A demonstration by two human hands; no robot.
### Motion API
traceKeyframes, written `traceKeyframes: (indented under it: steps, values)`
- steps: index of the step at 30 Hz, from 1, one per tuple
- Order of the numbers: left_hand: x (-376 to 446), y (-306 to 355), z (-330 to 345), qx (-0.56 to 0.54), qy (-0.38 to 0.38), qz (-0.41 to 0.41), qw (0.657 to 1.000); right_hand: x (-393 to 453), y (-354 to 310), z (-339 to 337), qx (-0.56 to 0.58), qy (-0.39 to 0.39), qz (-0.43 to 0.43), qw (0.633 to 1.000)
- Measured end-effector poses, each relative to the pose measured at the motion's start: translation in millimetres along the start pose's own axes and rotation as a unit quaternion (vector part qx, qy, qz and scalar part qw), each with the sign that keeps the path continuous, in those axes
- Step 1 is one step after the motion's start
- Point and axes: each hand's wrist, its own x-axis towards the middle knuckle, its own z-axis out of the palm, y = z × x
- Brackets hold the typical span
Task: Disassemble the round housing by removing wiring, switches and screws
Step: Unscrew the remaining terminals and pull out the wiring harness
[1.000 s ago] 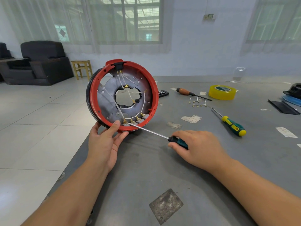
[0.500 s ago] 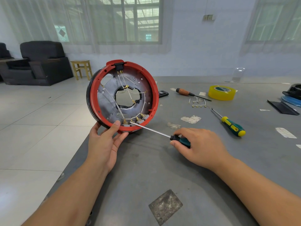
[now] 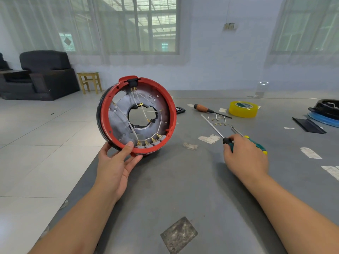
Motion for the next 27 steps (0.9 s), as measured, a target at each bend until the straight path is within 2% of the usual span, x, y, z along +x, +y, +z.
traceKeyframes:
  steps: [6,15,17,19,22,24,27]
  values:
    - [-10,-6,9,0.028,-0.028,0.003,0.999,7,3,4,-0.106,-0.045,-0.004,0.993]
    - [-25,-22,31,0.015,-0.065,-0.038,0.997,6,4,10,-0.143,-0.063,-0.010,0.988]
    - [-25,-22,31,0.016,-0.069,-0.039,0.997,4,3,9,-0.148,-0.048,-0.009,0.988]
    - [-24,-22,30,0.015,-0.069,-0.041,0.997,3,-3,4,-0.107,0.007,-0.035,0.994]
    - [-23,-22,29,0.015,-0.071,-0.046,0.996,-3,-24,-8,0.036,0.091,-0.144,0.985]
    - [-22,-22,28,0.012,-0.072,-0.048,0.996,-12,-44,-14,0.135,0.083,-0.191,0.969]
    - [-22,-22,28,0.013,-0.081,-0.045,0.996,-20,-72,-14,0.232,0.015,-0.221,0.947]
